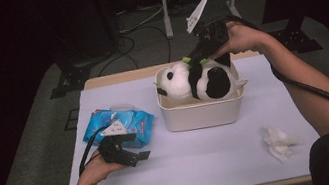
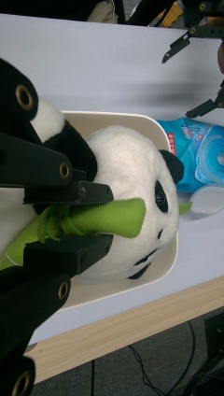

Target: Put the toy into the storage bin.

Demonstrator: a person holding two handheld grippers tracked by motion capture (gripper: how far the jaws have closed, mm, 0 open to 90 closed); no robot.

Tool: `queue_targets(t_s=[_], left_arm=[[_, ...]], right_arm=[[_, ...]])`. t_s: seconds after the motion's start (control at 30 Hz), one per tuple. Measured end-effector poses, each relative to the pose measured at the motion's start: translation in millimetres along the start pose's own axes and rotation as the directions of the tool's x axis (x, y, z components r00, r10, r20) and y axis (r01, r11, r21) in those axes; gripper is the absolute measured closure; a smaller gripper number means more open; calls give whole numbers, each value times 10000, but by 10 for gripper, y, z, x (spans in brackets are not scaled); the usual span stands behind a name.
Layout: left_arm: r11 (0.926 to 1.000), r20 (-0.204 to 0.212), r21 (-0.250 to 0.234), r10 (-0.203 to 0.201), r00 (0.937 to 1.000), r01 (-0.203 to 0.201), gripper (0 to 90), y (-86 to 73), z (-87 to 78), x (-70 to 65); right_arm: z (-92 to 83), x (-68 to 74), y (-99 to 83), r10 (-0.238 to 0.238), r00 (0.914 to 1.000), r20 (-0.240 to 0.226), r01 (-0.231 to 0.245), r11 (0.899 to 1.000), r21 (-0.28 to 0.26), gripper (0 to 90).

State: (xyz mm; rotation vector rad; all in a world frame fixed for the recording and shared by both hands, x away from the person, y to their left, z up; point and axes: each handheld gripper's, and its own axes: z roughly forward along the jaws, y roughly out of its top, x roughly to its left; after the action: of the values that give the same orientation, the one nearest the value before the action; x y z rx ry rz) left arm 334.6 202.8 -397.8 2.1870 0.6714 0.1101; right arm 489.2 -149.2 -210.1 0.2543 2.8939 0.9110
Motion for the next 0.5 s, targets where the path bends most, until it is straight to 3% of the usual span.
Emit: queue_targets(t_s=[0.5], left_arm=[[9999, -27, 84, 60, 10000, -60, 102, -6, 16, 0]], right_arm=[[281, -47, -126, 184, 9996, -197, -182, 9998, 113, 740]])
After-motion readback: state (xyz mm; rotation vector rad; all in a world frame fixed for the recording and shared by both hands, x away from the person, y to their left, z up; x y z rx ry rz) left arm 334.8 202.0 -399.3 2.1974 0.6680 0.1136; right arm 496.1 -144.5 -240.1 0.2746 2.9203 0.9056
